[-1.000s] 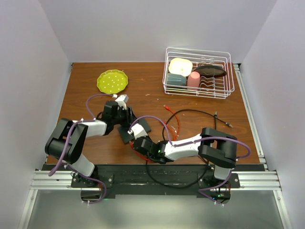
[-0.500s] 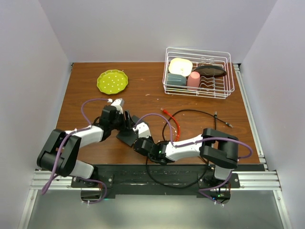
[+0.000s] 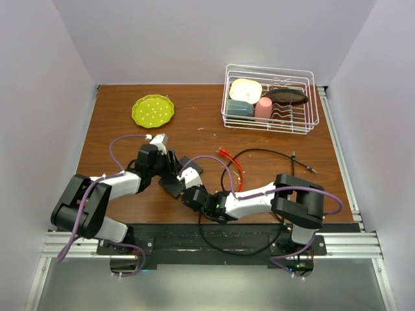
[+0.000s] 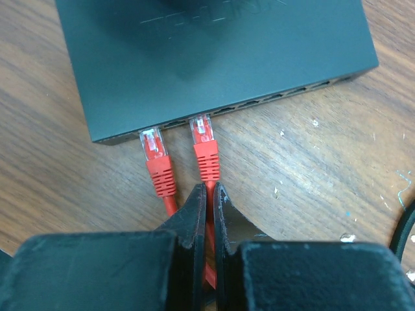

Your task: Insert the plug into the switch port

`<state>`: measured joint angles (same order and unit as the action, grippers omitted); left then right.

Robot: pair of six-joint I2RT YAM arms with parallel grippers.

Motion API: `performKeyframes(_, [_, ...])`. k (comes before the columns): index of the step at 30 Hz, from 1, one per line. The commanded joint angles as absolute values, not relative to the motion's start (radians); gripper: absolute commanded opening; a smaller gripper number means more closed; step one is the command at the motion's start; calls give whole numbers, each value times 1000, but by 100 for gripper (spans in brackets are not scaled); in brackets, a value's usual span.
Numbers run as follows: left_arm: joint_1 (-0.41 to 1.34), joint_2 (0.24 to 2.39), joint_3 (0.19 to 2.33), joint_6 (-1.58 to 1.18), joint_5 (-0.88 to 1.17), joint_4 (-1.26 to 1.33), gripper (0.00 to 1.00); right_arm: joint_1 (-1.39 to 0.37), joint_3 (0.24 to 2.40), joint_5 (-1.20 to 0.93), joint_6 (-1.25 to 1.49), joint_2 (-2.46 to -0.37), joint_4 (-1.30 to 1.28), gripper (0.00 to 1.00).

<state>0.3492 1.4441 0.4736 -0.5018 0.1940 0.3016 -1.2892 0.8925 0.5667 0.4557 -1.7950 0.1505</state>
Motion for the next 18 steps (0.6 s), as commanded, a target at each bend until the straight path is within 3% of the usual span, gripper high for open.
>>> performKeyframes(1, [371, 1473, 446, -535, 296, 233, 55, -1281, 929, 578, 448, -1802, 330, 0])
performKeyframes(18, [373, 1486, 408, -545, 371, 229, 41, -1276, 985, 620, 433, -1841, 350, 0])
